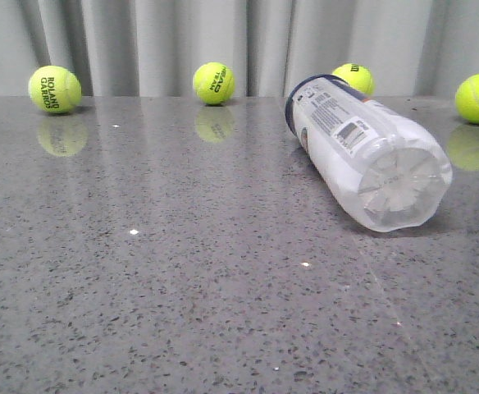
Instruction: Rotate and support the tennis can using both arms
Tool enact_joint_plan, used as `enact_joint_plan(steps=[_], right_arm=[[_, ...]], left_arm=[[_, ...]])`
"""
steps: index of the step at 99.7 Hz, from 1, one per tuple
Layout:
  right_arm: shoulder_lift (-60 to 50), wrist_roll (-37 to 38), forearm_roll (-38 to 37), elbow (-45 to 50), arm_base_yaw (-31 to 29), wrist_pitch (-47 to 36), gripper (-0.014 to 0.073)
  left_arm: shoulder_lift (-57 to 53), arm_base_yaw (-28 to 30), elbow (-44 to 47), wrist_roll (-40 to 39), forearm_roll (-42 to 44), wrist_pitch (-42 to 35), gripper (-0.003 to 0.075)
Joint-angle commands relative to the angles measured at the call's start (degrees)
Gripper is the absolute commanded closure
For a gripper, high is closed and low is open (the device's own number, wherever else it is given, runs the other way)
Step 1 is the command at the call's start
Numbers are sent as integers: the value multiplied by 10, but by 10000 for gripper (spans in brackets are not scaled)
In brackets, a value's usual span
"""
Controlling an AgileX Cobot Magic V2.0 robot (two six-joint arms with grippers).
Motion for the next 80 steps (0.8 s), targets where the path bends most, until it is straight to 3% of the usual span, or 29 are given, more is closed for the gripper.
enact_joint_plan(steps=[1,32,49,61,80], right_arm=[[5,-1,-6,-68,-3,16,652],[144,-1,-4,-247,-3,208,649],[244,-1,23,-333,-3,264,610],[309,-2,47,-384,-3,285,477],[379,-21,60,-435,-3,295,99]], left_arm=[[-18,0,25,0,-2,-42,740],[-18,0,25,0,-2,-42,740],[-18,0,25,0,-2,-42,740],[-18,0,25,0,-2,-42,740],[-18,0,25,0,-2,-42,740]])
